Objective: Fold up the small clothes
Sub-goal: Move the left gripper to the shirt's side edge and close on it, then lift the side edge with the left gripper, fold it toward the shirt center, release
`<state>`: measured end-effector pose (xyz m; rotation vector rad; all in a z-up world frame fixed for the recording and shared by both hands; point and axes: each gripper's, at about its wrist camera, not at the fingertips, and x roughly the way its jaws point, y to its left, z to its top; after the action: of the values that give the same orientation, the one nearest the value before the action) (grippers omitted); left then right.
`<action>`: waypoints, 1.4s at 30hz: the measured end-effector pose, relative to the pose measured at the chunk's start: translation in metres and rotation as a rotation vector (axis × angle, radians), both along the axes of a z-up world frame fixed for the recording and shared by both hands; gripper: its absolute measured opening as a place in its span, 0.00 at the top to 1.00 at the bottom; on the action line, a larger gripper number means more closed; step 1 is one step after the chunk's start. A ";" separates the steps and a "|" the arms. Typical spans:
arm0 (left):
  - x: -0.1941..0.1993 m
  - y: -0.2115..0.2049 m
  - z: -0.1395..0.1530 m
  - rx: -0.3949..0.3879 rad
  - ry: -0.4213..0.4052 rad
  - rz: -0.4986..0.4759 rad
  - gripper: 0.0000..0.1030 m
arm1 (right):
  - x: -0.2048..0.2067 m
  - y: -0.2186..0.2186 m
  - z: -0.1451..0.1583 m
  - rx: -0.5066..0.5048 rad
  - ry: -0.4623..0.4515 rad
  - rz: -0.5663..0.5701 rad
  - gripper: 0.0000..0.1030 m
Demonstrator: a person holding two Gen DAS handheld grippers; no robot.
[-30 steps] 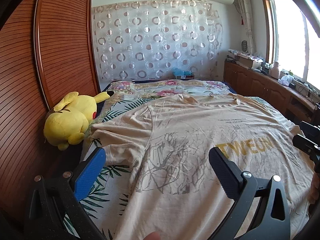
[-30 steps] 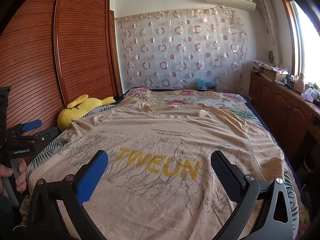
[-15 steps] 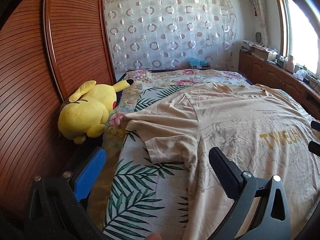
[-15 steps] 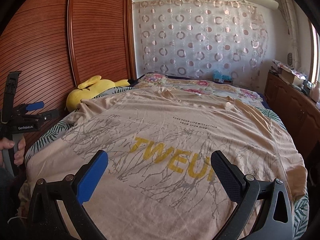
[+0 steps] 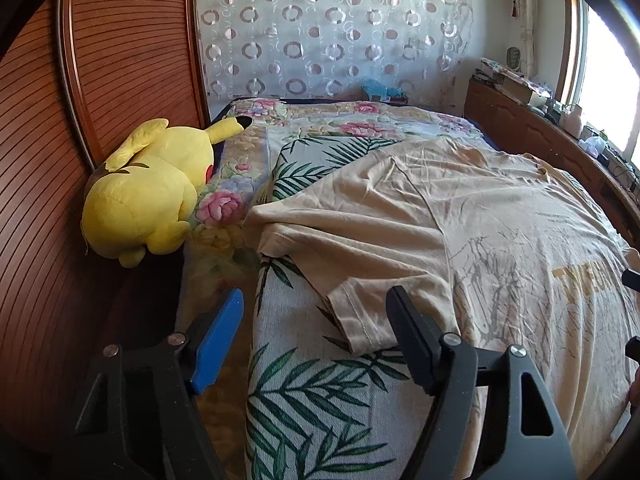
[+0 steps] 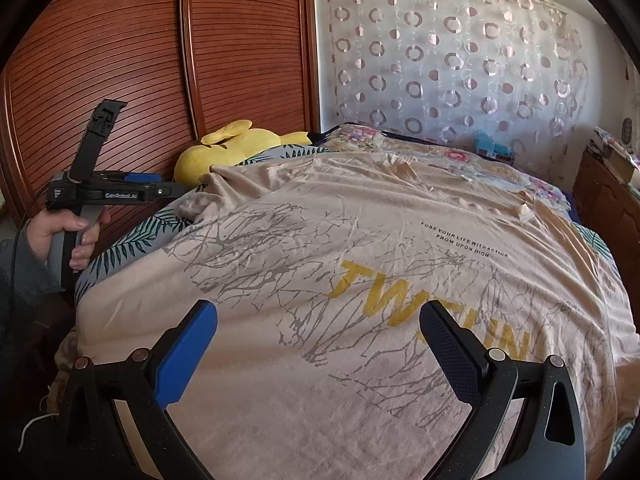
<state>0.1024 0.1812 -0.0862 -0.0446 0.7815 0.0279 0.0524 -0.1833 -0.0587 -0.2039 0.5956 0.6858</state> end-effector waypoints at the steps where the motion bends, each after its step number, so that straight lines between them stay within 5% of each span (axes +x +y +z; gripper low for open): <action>1: 0.007 0.003 0.000 -0.006 0.010 0.004 0.29 | 0.002 0.001 0.001 0.003 0.001 0.006 0.02; 4: 0.023 0.012 -0.004 -0.030 0.028 0.015 0.32 | 0.009 0.006 0.006 -0.012 -0.006 0.025 0.02; 7: 0.039 0.024 -0.009 -0.072 0.054 0.026 0.60 | 0.009 0.008 0.014 0.001 -0.008 0.045 0.02; 16: 0.065 0.022 -0.020 -0.029 0.095 0.013 0.63 | -0.002 0.010 0.009 0.017 -0.011 0.075 0.02; 18: 0.064 0.019 -0.019 -0.020 0.077 0.001 0.93 | 0.003 0.012 0.007 0.017 0.007 0.071 0.02; 28: 0.057 -0.007 0.015 0.011 -0.024 -0.058 0.96 | 0.009 0.018 0.013 0.028 0.014 0.071 0.02; 38: 0.035 -0.094 0.065 -0.004 -0.092 -0.285 0.95 | 0.025 -0.020 0.013 0.083 0.016 -0.043 0.02; 42: 0.021 -0.110 0.075 -0.021 -0.115 -0.319 0.76 | 0.028 -0.024 0.007 0.091 0.029 -0.069 0.02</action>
<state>0.1239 0.0710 -0.0111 0.0583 0.6665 -0.2830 0.0802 -0.2074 -0.0513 -0.0888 0.5954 0.6484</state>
